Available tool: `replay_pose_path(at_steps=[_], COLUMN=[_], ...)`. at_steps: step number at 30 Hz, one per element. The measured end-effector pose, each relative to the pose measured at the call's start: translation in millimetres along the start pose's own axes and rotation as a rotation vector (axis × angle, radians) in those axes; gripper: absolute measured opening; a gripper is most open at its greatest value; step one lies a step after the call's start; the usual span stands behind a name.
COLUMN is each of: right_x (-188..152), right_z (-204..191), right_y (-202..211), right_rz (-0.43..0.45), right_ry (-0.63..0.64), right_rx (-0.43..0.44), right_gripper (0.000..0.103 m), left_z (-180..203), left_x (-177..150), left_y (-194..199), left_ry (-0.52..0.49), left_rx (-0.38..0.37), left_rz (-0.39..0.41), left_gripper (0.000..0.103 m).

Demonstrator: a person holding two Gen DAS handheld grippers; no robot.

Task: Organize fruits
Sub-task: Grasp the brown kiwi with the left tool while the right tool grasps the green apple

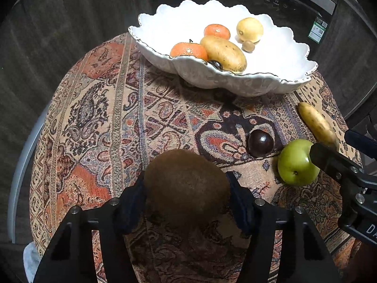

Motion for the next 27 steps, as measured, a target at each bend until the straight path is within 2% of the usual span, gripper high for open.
replay_pose_path(at_steps=[11, 20, 23, 25, 27], right_x=[0.1, -4.7, -7.8, -10.1, -11.2], right_z=[-12.6, -27.7, -31.6, -33.8, -35.3], right_y=[2.7, -18.0, -26.7, -33.8, -35.8], right_rz=[0.0, -0.047, -0.068, -0.092, -0.096], right_ry=[0.026, 0.047, 0.049, 0.052, 0.047], right_rx=[0.023, 0.041, 0.052, 0.067, 0.089], right_gripper=[0.084, 0.083, 0.071, 0.055, 0.05], left_z=[-13.3, -30.9, -33.7, -33.7, -33.2], left_x=[-6.2, -9.2, -9.8, -9.3, -9.0], left_y=[17.2, 21.9, 21.6, 21.3, 21.8], left_ry=[0.024, 0.056, 0.061, 0.061, 0.061], left_rx=[0.021, 0.04, 0.04, 0.041, 0.04], left_rz=[0.019, 0.024, 0.024, 0.025, 0.026], left_gripper=[0.062, 0.062, 0.062, 0.062, 0.062])
Point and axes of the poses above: each gripper's, at about its wrist camera, not at the fingertips, and y roughly against the way its jaws point, z to its right, x to its top, the point moved 3 cm from there along -y, roughly the way its jaws point, and after that the axes turned 9 degrees about -x, right-handed, at the moved point
